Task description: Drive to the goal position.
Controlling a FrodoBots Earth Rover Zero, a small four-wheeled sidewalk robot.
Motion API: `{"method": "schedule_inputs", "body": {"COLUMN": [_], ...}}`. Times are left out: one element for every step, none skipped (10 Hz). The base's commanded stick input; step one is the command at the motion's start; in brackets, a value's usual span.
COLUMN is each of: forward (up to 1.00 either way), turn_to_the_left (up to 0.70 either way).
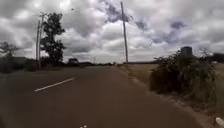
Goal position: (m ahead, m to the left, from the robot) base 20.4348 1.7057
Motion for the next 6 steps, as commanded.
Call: {"method": "schedule_inputs", "body": {"forward": [0.85, 0.85, 0.85, 0.85, 0.85, 0.85], "turn_to_the_left": [0.00, 0.00, 0.00, 0.00, 0.00, 0.00]}}
